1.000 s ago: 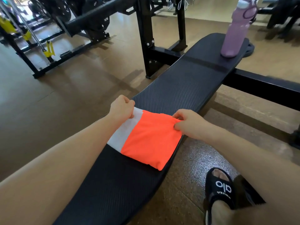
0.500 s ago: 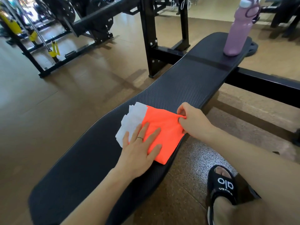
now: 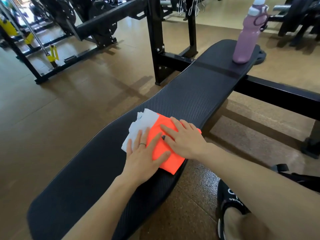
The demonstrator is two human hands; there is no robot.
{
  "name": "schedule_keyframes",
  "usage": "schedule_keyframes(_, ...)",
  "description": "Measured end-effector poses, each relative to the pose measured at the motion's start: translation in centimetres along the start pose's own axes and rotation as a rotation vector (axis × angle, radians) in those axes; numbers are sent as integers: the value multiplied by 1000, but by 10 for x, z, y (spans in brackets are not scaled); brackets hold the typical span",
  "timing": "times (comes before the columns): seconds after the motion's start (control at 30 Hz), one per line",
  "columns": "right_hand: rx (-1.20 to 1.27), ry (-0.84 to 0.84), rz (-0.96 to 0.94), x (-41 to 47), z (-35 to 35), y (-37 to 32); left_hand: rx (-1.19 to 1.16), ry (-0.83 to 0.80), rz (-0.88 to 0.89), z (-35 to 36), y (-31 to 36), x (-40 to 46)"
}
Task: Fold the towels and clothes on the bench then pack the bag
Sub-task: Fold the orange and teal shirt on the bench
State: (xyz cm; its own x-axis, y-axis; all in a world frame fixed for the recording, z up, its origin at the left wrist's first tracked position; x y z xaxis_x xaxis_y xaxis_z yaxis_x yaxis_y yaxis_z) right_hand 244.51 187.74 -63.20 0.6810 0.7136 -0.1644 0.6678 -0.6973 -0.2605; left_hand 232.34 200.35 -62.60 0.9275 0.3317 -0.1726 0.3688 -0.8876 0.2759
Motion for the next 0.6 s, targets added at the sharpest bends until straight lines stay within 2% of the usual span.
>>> schedule_keyframes(0.07,-13,10,5,3,-2,-2,-211,135,-255,-2,-10,-11)
schedule_keyframes(0.13,-7,7,32,1,-1,-4,-369,193,-465,-2,-20,-24)
schedule_keyframes(0.2,28,1,62,-3,1,-10,-567,233,-525,-2,-25,-31)
schedule_keyframes(0.27,74,2,100,-12,4,-19,-900,257,-573,-4,-25,-33)
schedule_keyframes(0.37,168,42,172,-35,11,-37,-1337,195,-715,-1,-22,-31)
schedule_keyframes(0.47,357,97,227,-55,22,-49,-1393,135,-663,-3,-27,-35)
schedule_keyframes(0.6,736,166,304,-73,26,-35,-1385,77,-570,-16,-33,-59)
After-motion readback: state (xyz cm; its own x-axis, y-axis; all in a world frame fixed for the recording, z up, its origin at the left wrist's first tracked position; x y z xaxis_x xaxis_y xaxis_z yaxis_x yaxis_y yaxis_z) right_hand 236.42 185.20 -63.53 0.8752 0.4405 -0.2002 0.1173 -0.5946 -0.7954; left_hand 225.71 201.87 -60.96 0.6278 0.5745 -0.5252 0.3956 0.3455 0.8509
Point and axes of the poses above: each hand's wrist, its own x-axis towards the middle knuckle, its own z-axis out of the palm, y = z × x, the point moved 3 cm from there along x, towards the middle knuckle, and after that the axes turned 1 degree about -y, right-handed, at the moved point
